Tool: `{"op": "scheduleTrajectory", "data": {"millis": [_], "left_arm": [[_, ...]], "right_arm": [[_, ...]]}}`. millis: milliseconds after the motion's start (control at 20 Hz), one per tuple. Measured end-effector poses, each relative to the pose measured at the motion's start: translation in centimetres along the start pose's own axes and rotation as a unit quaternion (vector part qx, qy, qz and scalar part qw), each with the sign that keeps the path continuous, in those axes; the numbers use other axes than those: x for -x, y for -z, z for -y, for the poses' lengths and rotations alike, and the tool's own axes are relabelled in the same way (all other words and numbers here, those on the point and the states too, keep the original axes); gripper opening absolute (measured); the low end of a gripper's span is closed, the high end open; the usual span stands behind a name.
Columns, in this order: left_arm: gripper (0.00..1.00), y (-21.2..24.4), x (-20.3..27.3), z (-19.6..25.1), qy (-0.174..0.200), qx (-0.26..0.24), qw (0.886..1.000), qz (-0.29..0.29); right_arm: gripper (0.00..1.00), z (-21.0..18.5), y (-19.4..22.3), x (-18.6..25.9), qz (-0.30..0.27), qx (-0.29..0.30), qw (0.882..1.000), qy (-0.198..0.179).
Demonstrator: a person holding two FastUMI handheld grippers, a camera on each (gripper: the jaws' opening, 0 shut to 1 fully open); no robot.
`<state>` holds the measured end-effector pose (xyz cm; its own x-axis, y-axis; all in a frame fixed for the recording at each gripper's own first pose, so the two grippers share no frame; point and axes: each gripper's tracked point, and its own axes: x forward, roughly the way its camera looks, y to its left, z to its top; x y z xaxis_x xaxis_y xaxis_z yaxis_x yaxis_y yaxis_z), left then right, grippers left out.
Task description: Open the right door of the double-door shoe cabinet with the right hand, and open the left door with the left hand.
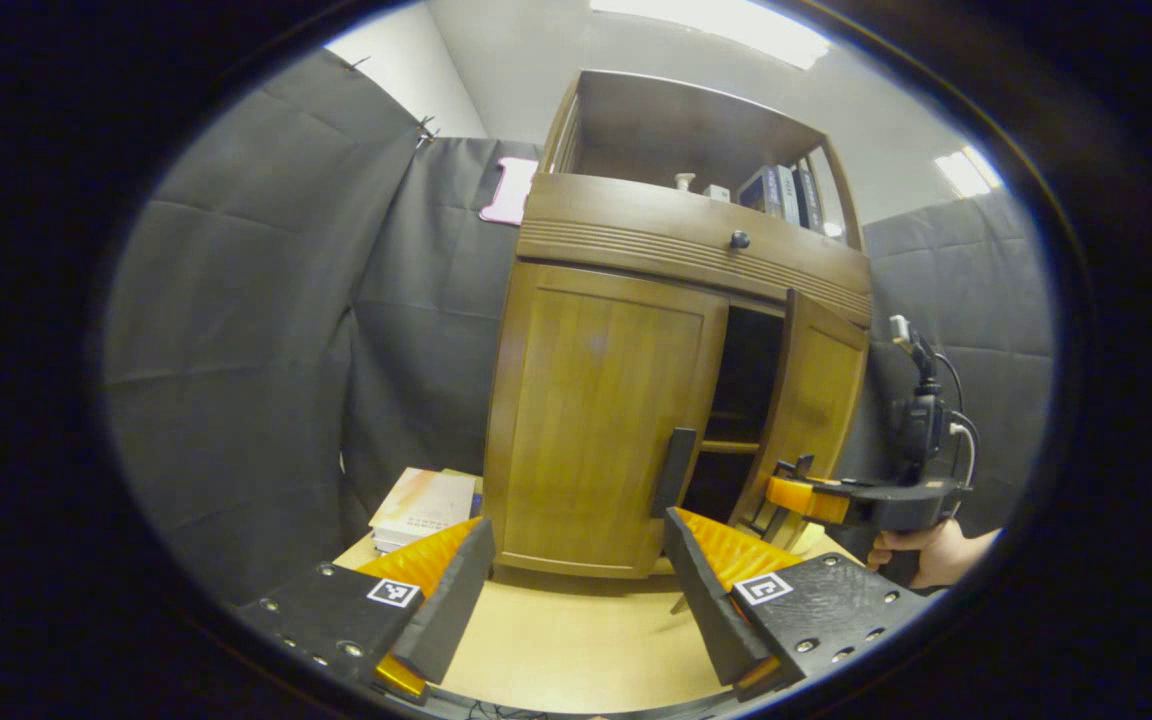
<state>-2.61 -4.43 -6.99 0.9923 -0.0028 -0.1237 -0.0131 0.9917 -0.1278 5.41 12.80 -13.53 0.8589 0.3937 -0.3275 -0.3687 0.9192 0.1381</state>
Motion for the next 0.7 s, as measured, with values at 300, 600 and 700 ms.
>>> {"op": "scheduleTrajectory", "data": {"millis": [300,600,700], "left_arm": [[0.99,-1.3,1.0,2.0,-0.028,-0.021,0.999,0.016],[0.99,-1.8,1.1,4.8,-0.038,-0.005,0.999,0.026],[0.99,-1.4,1.3,5.1,-0.040,-0.009,0.999,0.024]], "right_arm": [[0.22,2.1,1.4,4.1,-0.012,-0.006,0.999,-0.029],[0.22,5.1,2.4,8.4,-0.025,-0.010,0.999,-0.035],[0.23,6.3,2.5,9.5,-0.024,-0.011,0.999,-0.035]]}}
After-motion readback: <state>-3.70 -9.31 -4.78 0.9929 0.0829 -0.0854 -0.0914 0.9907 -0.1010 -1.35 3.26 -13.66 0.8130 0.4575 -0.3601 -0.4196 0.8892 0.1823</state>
